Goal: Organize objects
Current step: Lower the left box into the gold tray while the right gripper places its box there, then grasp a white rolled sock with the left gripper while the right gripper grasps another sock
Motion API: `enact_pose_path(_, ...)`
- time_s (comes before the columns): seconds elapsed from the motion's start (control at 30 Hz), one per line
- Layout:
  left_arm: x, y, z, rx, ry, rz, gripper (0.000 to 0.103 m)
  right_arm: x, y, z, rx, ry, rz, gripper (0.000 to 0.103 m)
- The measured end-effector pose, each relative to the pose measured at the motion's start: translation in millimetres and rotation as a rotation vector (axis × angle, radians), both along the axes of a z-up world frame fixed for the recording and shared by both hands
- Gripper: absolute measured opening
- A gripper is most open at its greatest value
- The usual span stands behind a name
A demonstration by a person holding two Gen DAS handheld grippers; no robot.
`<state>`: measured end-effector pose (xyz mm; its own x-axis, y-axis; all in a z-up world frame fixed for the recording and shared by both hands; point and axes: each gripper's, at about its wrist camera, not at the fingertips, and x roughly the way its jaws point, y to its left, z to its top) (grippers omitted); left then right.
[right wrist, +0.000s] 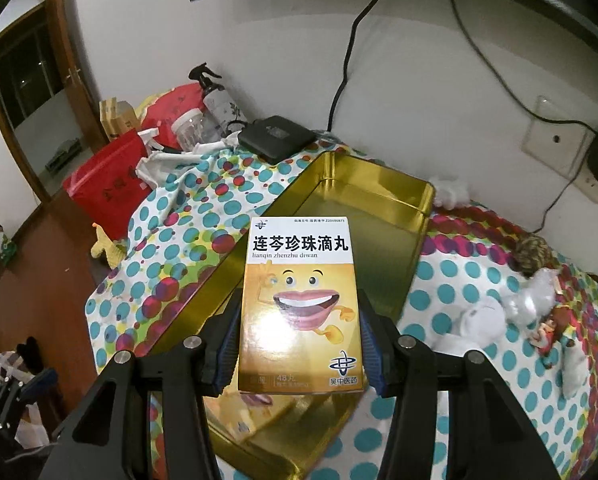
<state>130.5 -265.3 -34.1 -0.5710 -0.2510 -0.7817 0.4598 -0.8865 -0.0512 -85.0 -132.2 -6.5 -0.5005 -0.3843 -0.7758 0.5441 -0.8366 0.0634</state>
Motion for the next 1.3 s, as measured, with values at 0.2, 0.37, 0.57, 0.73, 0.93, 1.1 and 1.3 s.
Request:
enact_pose_path(0.2,1.1,-7.1,-3.6,-0.011,-0.016,0.024,0.062,-10.9,-15.7,-17.0,0.019,-0.027,-0.001,0.049)
enact_pose_path(0.37,-2.1,-7.3,-8.6,0.004,-0.038,0.02,0.062,-16.6,-20.2,-29.9,0.019,-0.05,0.001,0.054)
enact_pose_path(0.57,-6.6,2.7,-7.3,-0.021,-0.04,0.006,0.062,1.5,-5.3,-19.6,0.03,0.077,0.001,0.079)
enact_pose_path(0.73,-15.8,23.7,-7.7,-0.021,-0.037,-0.053,0.062,23.9,48.6,-11.4,0.011,0.171,-0.048,0.083)
enact_pose_path(0.93,-29.5,59.4,-6.6,-0.038,-0.046,-0.143,0.063,31.1,133.2,-20.8,0.024,0.201,-0.187,0.083)
enact_pose_path(1.1,-46.5,100.5,1.7,-0.056,-0.032,-0.235,0.062,23.4,197.4,-37.8,0.036,0.163,-0.322,0.083)
enact_pose_path(1.3,-74.7,160.4,12.3,-0.05,-0.006,-0.383,0.062,8.8,246.0,-51.3,0.09,0.175,-0.42,0.083)
